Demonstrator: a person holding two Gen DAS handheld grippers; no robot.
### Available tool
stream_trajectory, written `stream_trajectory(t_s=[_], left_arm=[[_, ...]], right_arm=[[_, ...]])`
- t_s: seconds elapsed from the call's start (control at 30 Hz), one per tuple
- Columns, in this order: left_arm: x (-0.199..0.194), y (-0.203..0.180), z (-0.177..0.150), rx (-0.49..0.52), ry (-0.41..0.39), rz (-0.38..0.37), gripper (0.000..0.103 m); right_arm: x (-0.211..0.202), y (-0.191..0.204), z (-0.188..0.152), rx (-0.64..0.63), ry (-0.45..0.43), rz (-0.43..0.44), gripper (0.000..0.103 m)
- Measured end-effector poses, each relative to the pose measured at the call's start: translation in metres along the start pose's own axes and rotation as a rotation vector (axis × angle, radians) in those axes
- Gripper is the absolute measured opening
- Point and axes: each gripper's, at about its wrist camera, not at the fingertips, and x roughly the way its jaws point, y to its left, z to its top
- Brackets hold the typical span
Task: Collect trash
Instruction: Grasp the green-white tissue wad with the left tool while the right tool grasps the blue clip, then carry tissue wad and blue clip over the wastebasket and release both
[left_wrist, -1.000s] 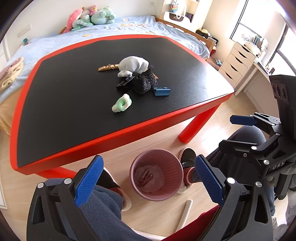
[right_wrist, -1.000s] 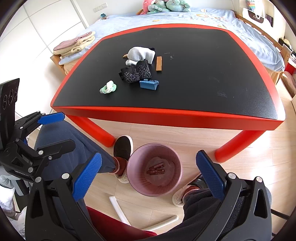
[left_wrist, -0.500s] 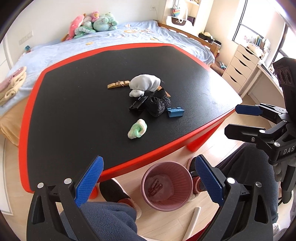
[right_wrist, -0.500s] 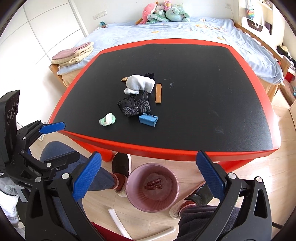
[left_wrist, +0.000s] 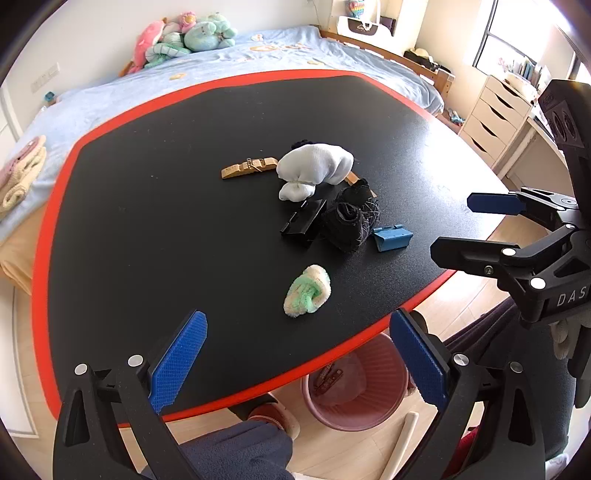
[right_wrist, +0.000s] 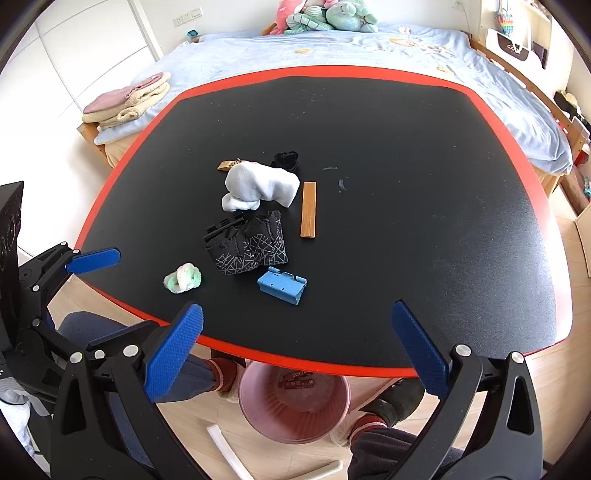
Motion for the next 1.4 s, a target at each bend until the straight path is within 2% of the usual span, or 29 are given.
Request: stream_trajectory(t_s=[0.53,0.7,0.77,0.83,0.9,0.97,1.0,1.07,1.13,1.2,1.4], left_arm=[[0.029,0.009,0.006,0.003,0.018,0.035,0.095],[0.030,0.013,0.005,0.003,0.012,0.048,0.095],[0.031,0.012,0.004,0.005,0.008,0.052,0.094],[0.031,0.011,0.004,0.005,0.012,0.053,0.078],[0.031,0.012,0.003,0.009,0.007,0.062,0.074],[0.030,0.012,0.004,0.008,0.002,0.065,0.068],[0.030,0.012,0.004,0.009,0.000,0.069,0.061],[0.028,0.012,0.006,0.008,-0.001,0.070,0.049],[0.027,0.013,0.008,0.005,-0.001,0.068,0.032],[0.026,0.014,0.008,-0.002,0.001,0.061,0.020],[0.021,0.017,0.011,-0.022,-0.013,0.043,0.019]], right_arm=[[0.042,-0.003,0.011,0.001,0.049,-0.016,0.100],[0.045,-0.001,0.012,-0.010,0.044,-0.032,0.090],[0.044,0.000,0.013,-0.020,0.037,-0.049,0.079],[0.043,0.002,0.012,-0.030,0.033,-0.058,0.072],[0.042,0.003,0.012,-0.039,0.031,-0.068,0.064],[0.042,0.004,0.012,-0.049,0.029,-0.078,0.052],[0.041,0.004,0.012,-0.052,0.028,-0.078,0.049],[0.040,0.004,0.011,-0.053,0.027,-0.078,0.035],[0.039,0.002,0.010,-0.050,0.026,-0.070,0.035],[0.038,0.000,0.008,-0.051,0.025,-0.068,0.035],[0.030,-0.003,0.006,-0.048,0.012,-0.065,0.034]])
